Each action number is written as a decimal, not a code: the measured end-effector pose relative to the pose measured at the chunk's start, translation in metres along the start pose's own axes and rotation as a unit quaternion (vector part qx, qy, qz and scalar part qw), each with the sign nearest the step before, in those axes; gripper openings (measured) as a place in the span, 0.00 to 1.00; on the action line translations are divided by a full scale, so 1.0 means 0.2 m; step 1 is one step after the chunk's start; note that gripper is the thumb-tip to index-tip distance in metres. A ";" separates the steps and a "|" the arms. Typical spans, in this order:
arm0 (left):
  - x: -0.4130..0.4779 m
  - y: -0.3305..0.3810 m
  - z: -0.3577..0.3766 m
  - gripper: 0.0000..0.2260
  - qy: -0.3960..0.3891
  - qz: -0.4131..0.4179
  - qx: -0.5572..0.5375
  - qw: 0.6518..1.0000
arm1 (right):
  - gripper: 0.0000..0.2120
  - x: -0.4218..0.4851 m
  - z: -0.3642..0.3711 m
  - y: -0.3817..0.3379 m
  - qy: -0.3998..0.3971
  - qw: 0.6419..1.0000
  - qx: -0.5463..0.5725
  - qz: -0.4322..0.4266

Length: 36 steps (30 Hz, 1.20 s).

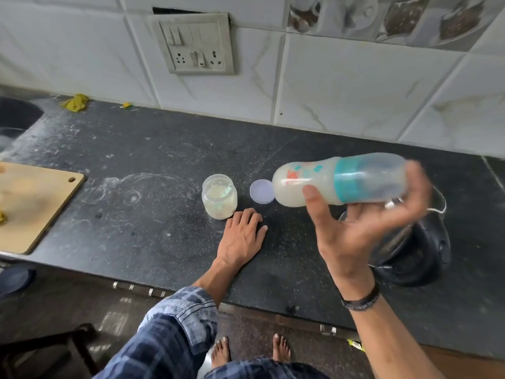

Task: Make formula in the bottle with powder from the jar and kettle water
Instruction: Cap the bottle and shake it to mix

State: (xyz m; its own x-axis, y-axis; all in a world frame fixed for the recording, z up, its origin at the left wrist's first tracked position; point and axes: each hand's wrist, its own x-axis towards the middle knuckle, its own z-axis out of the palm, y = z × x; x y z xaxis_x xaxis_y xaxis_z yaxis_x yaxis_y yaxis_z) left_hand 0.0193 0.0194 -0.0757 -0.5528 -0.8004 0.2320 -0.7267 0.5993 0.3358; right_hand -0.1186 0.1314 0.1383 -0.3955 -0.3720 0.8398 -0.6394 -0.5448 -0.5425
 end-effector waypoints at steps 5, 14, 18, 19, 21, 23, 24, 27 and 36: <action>0.00 0.00 0.00 0.14 -0.006 0.001 0.001 1.000 | 0.40 -0.05 0.01 -0.01 -0.021 0.994 0.023 0.104; 0.00 -0.01 0.00 0.13 -0.003 0.004 0.001 1.000 | 0.42 -0.05 0.03 -0.05 0.011 0.997 0.022 0.079; 0.00 0.00 0.00 0.13 -0.001 -0.001 0.003 1.000 | 0.42 0.02 -0.01 -0.01 0.079 0.993 -0.015 -0.091; 0.00 0.00 0.00 0.13 -0.001 -0.001 0.006 1.000 | 0.42 0.01 0.00 0.01 0.049 0.998 -0.022 -0.040; 0.00 0.00 0.00 0.13 0.006 0.004 0.007 1.000 | 0.41 -0.06 0.03 0.01 -0.053 0.993 -0.025 0.107; 0.00 0.00 0.01 0.13 0.010 0.006 0.006 1.000 | 0.43 -0.11 0.02 0.01 -0.049 0.989 -0.012 0.137; 0.00 0.00 0.01 0.13 0.011 0.005 0.008 1.000 | 0.43 -0.11 0.01 0.01 -0.030 0.993 0.007 0.116; 0.00 0.00 0.01 0.13 0.010 0.001 0.008 1.000 | 0.43 -0.12 0.02 0.04 -0.029 0.996 -0.003 0.082; 0.00 0.00 0.01 0.13 0.000 0.001 0.006 1.000 | 0.39 0.01 0.00 0.00 0.046 0.999 0.007 -0.017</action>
State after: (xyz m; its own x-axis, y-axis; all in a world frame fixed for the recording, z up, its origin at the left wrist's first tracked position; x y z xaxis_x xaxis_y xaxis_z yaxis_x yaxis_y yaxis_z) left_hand 0.0189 0.0194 -0.0767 -0.5545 -0.7990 0.2327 -0.7301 0.6012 0.3248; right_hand -0.1200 0.1312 0.1390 -0.4331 -0.2831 0.8557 -0.6450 -0.5658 -0.5137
